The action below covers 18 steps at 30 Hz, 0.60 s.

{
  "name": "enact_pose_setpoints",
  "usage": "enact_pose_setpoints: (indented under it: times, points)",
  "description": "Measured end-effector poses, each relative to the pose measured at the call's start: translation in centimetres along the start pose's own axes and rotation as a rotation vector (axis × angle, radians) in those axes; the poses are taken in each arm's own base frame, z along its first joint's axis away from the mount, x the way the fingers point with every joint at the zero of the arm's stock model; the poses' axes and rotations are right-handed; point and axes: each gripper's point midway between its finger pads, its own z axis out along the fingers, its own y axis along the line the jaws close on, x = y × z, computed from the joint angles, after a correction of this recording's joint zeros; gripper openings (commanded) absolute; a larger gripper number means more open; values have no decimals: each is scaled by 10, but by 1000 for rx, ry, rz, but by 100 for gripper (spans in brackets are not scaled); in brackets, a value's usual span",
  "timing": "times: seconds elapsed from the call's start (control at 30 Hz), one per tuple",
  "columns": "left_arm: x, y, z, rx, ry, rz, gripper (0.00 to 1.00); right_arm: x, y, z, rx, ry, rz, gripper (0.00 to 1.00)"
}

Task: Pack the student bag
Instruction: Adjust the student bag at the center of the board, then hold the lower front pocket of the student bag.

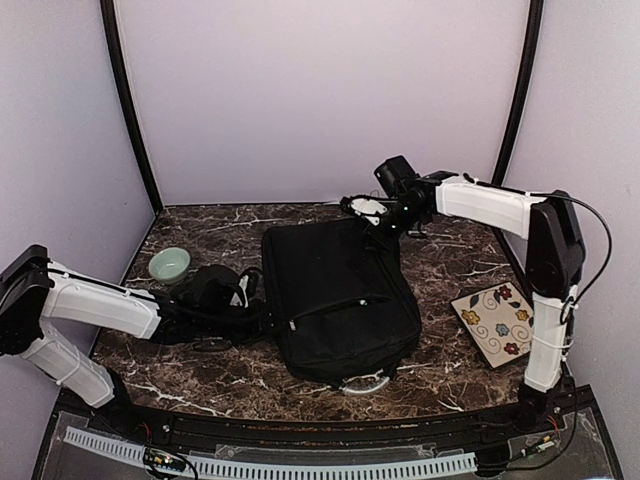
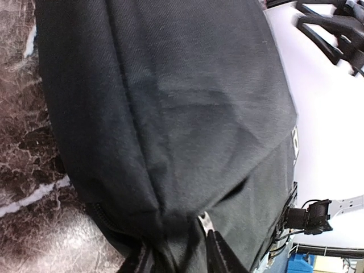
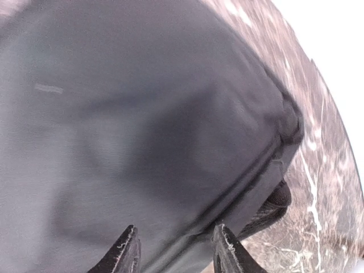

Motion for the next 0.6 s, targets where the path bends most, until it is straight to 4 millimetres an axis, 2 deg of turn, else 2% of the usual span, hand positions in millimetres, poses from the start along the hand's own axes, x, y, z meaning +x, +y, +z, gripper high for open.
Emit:
enact_pose_setpoints:
  times: [0.13,0.27,0.37,0.5,0.6]
  points:
    - [-6,-5,-10,3,-28,14,38,-28,45,-54,-111,-146,-58,46]
    - [-11,1,-10,-22,-30,3,40,-44,97,-86,-245,-240,-135,45]
    - [-15,7,-2,-46,-19,-13,40,-46,137,-86,-344,-240,-183,45]
    - [-15,12,13,-66,19,-27,36,-36,176,-79,-432,-193,-223,44]
    - [-13,15,19,-67,42,-32,22,-32,194,-77,-457,-178,-247,44]
